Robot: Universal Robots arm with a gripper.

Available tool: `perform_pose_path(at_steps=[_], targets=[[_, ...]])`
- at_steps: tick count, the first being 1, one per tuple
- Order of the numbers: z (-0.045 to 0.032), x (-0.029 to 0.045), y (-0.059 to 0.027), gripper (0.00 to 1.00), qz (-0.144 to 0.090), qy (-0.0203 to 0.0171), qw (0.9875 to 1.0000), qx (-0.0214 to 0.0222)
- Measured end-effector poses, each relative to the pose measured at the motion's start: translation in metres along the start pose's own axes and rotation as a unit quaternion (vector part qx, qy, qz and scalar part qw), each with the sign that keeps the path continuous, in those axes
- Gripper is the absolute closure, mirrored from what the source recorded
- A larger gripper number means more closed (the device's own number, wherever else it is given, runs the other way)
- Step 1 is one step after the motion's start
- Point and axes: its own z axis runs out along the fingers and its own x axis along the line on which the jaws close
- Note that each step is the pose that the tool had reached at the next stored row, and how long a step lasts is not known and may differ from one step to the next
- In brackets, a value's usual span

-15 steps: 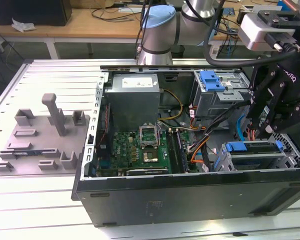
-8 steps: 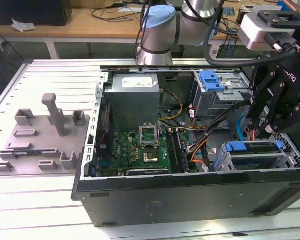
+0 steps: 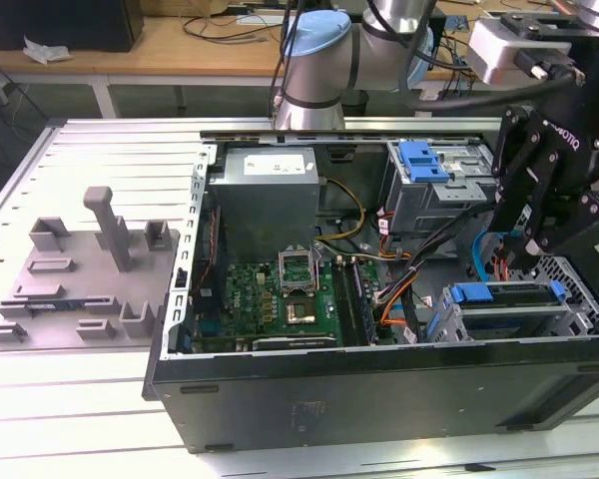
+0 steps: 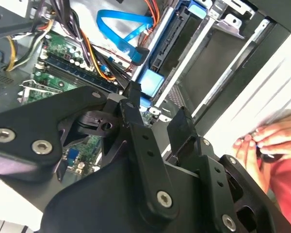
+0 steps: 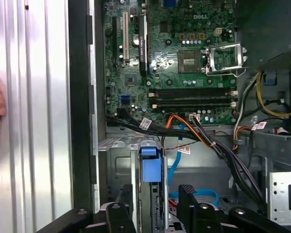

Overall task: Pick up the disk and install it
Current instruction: 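Insert the first disk wire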

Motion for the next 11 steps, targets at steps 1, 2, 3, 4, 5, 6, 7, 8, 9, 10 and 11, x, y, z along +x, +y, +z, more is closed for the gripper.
perform_pose_path(at_steps=[1,2,3,4,5,6,7,8,9,10,11], targets=[[-0.0002,-0.0019,0.0,0.5,0.0,0.0057,1.0,0.0002],[-0.0004,-0.0059,0.0002,0.5,0.0,0.016,0.9999,0.0006],[-0.0005,-0.0086,0.0003,0.5,0.0,0.0232,0.9997,0.0007],[-0.0007,-0.0119,0.0004,0.5,0.0,0.0323,0.9995,0.0009],[-0.0008,-0.0146,0.0005,0.5,0.0,0.0397,0.9992,0.0011],[-0.0011,-0.0187,0.0006,0.5,0.001,0.0519,0.9987,0.0013],[-0.0012,-0.0209,0.0007,0.5,0.001,0.0586,0.9983,0.0014],[-0.0014,-0.0237,0.0008,0.5,0.001,0.0676,0.9977,0.0016],[-0.0015,-0.0261,0.0009,0.5,0.001,0.0756,0.9971,0.0018],[-0.0017,-0.0298,0.001,0.5,0.001,0.0887,0.9961,0.0021],[-0.0019,-0.0338,0.0011,0.5,0.001,0.1021,0.9948,0.0025]])
